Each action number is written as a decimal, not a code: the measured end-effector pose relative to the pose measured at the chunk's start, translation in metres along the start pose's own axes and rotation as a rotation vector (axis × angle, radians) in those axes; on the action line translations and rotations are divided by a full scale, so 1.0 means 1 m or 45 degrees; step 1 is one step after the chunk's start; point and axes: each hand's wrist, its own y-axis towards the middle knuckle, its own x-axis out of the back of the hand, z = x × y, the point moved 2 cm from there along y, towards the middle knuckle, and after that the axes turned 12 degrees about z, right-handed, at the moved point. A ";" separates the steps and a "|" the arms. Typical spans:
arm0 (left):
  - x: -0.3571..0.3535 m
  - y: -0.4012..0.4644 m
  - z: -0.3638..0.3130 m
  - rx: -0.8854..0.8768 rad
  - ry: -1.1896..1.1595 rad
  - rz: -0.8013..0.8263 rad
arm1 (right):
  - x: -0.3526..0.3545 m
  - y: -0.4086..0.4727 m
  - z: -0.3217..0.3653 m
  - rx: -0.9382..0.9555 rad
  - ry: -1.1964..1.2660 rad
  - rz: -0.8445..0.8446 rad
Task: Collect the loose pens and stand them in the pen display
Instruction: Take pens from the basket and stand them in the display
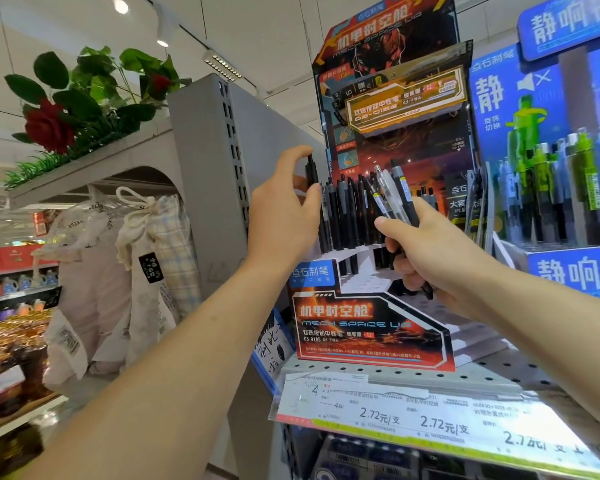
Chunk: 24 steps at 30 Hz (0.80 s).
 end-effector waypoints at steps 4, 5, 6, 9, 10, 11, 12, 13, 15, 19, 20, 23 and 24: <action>-0.002 0.008 0.003 0.033 0.063 0.069 | -0.002 -0.001 0.000 -0.004 -0.029 0.014; -0.002 0.011 0.004 0.051 0.089 0.089 | -0.003 -0.001 -0.001 0.001 -0.023 0.020; -0.002 0.015 0.005 0.075 0.123 0.114 | -0.003 -0.002 0.000 0.006 -0.010 0.028; -0.004 0.019 0.008 0.176 0.230 0.242 | -0.004 -0.003 0.000 0.003 0.011 0.048; -0.007 0.019 0.008 0.197 0.252 0.285 | -0.004 -0.004 0.001 0.007 0.014 0.049; -0.009 0.018 0.009 0.207 0.266 0.309 | -0.004 -0.004 0.002 0.010 0.016 0.047; -0.010 0.017 0.009 0.210 0.271 0.316 | -0.004 -0.004 0.002 0.009 0.019 0.038; -0.011 0.017 0.008 0.211 0.269 0.316 | -0.003 -0.004 0.002 0.009 0.016 0.025; -0.010 0.019 0.007 0.219 0.265 0.326 | -0.002 -0.003 0.002 0.002 -0.005 0.003; -0.007 0.023 0.004 0.248 0.383 0.408 | -0.003 -0.003 0.001 0.004 0.010 0.019; -0.006 0.024 0.003 0.261 0.415 0.433 | -0.003 -0.003 0.001 -0.005 0.006 0.026; -0.005 0.027 0.001 0.295 0.460 0.494 | -0.003 -0.002 0.000 -0.018 0.020 0.038; -0.004 0.027 0.000 0.300 0.467 0.511 | -0.003 -0.001 0.000 -0.020 0.021 0.038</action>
